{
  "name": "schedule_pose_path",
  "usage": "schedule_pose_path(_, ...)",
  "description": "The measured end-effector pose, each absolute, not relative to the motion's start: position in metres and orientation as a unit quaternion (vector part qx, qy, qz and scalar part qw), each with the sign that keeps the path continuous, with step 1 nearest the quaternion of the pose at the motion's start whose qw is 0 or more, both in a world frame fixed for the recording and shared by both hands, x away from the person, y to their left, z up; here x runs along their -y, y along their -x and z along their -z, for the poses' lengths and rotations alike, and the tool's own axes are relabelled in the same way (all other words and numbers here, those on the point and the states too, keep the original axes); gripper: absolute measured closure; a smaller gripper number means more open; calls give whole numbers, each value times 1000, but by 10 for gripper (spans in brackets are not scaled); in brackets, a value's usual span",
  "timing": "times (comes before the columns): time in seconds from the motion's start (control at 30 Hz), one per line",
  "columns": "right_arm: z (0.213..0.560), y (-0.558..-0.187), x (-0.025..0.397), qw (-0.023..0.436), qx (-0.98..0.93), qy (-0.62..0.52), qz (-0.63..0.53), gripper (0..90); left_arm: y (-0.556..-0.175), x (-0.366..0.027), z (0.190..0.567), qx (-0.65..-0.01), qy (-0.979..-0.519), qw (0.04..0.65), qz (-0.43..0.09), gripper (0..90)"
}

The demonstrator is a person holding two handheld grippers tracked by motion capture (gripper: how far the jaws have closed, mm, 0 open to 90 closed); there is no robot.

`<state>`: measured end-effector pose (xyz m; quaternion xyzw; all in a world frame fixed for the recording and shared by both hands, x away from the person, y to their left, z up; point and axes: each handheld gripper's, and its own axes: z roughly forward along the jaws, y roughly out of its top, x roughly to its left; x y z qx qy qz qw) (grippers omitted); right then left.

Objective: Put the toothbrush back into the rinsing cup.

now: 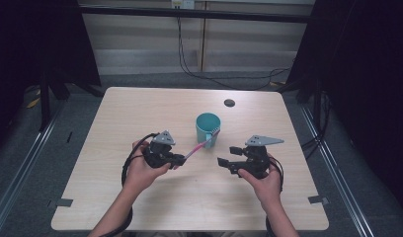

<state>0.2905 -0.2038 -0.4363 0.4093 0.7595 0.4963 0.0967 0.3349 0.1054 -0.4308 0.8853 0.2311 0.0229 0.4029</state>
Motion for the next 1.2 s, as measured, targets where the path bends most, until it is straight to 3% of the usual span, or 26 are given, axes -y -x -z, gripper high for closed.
schedule_pose_path(0.3, 429, -296, 200, 62, -728, -439, -523, 368, -328, -90, 428, -224, -879, 421, -23, 819)
schedule_pose_path(0.67, 422, -305, 198, 24, -701, -467, -538, 405, -327, -82, 433, -227, -874, 429, -24, 819)
schedule_pose_path(1.2, 419, -311, 189, 36, -698, -486, -524, 470, -325, -76, 438, -231, -867, 442, -14, 819)
